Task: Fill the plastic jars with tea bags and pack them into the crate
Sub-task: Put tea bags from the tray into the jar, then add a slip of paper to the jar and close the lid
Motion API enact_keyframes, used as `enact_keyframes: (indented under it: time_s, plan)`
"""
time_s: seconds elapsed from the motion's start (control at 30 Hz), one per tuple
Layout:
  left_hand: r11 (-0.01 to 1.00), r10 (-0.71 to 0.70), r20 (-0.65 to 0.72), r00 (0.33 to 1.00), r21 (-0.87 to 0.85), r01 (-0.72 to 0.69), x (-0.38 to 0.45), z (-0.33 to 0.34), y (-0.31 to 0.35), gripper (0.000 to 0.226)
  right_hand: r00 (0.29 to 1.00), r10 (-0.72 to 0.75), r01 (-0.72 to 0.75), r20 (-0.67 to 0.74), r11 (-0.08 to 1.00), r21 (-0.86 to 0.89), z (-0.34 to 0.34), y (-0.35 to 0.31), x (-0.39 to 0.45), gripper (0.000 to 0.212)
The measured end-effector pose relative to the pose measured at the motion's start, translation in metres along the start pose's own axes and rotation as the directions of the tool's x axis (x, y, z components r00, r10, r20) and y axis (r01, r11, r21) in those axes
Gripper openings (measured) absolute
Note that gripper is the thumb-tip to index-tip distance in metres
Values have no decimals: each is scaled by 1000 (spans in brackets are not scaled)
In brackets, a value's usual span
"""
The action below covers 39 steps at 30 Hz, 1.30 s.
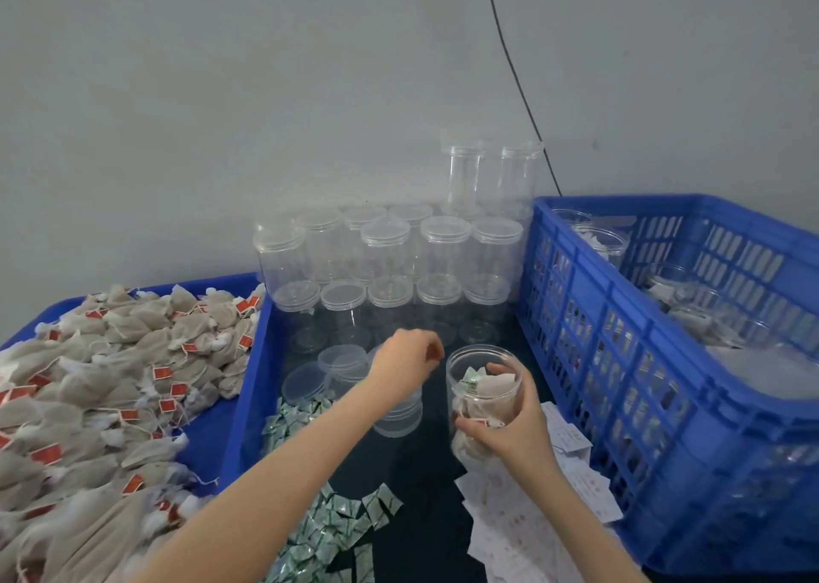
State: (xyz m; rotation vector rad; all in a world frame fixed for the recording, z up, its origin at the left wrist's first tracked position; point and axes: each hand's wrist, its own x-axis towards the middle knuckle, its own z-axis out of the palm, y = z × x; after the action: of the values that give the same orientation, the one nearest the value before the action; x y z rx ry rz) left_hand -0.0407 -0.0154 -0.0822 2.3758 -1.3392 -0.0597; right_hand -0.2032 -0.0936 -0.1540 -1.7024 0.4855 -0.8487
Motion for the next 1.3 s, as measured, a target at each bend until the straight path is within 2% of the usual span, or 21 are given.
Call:
enact_keyframes:
  time_s: [0.1,0.2,0.33,0.43,0.57,0.7,0.93,1.07,1.2,1.3]
  plan:
    - [998,61,237,970,-25,-56,0,41,6,18,997,-18,17,-76,1000,-12,-19,-3,8,90]
    - [994,98,357,929,17,-112,-4,77,18,28,994,-8,7,-111,1000,-8,-35,-6,14,88]
    - [939,214,373,903,175,-295,-11,104,28,25,990,-12,9,-143,1000,-20,-48,-6,19,87]
    - [841,347,352,869,293,-455,-14,110,25,27,990,-18,14,-140,999,-33,-53,-5,21,85]
    - [728,441,326,836,415,-546,-17,114,22,34,993,-23,18,-120,999,-44,-55,-3,21,86]
    - [718,462,310,831,419,-556,-20,113,23,39,993,-21,15,-112,998,-56,-55,-1,22,87]
    - [707,420,377,826,434,-558,-19,103,26,23,994,-24,18,-104,998,-56,-55,0,24,87]
    - [715,391,354,850,465,-522,-19,96,27,22,994,-39,33,-102,998,-60,-55,0,24,87]
    - [776,349,227,909,474,-417,-7,62,26,17,996,-27,22,-91,998,-55,-58,3,24,87]
    - [862,260,5,966,450,-234,2,20,27,21,996,-24,18,-82,997,-74,-58,4,24,88]
